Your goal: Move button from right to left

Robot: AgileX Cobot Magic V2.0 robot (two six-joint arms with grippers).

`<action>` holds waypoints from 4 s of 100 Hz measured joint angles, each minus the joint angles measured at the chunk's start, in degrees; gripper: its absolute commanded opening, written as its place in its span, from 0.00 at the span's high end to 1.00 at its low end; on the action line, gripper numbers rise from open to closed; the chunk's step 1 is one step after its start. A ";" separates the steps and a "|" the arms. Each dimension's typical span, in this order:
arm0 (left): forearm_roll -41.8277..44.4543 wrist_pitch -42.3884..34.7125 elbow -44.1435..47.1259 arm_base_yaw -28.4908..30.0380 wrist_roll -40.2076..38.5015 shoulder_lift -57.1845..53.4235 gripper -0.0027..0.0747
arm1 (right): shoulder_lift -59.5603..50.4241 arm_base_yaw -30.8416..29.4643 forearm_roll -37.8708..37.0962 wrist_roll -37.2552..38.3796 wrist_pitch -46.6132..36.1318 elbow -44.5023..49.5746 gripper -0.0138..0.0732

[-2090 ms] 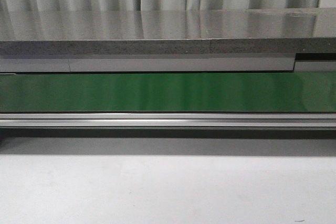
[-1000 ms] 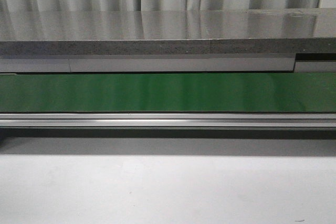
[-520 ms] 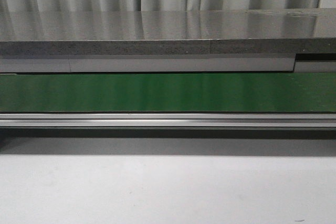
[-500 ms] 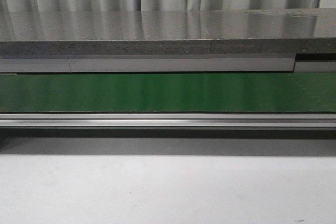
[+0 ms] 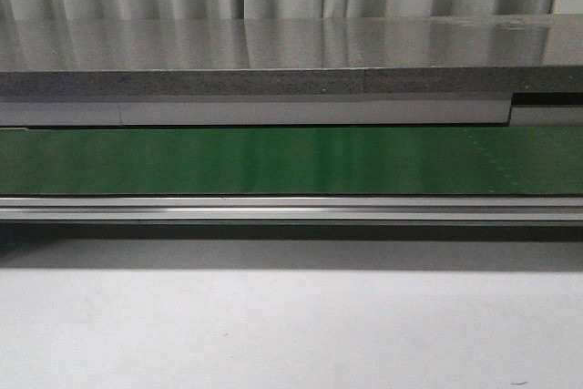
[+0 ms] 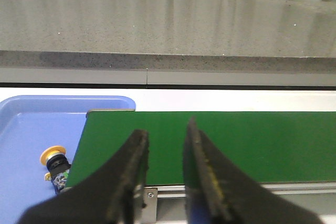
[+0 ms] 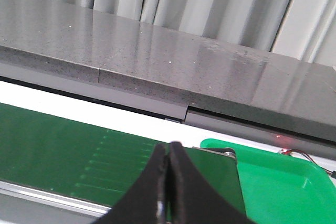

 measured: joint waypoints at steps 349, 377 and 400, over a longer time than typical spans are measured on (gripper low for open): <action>3.81 -11.87 19.12 3.33 -0.10 -18.99 0.96 | 0.00 0.00 0.00 0.00 0.00 0.02 0.92; 3.81 -11.87 19.12 3.33 -0.10 -18.99 0.96 | -1.31 1.34 -11.68 14.21 -2.00 3.56 0.92; 3.81 -11.87 19.12 3.33 -0.10 -18.99 0.96 | -4.84 1.34 -17.02 22.98 -4.65 9.11 0.92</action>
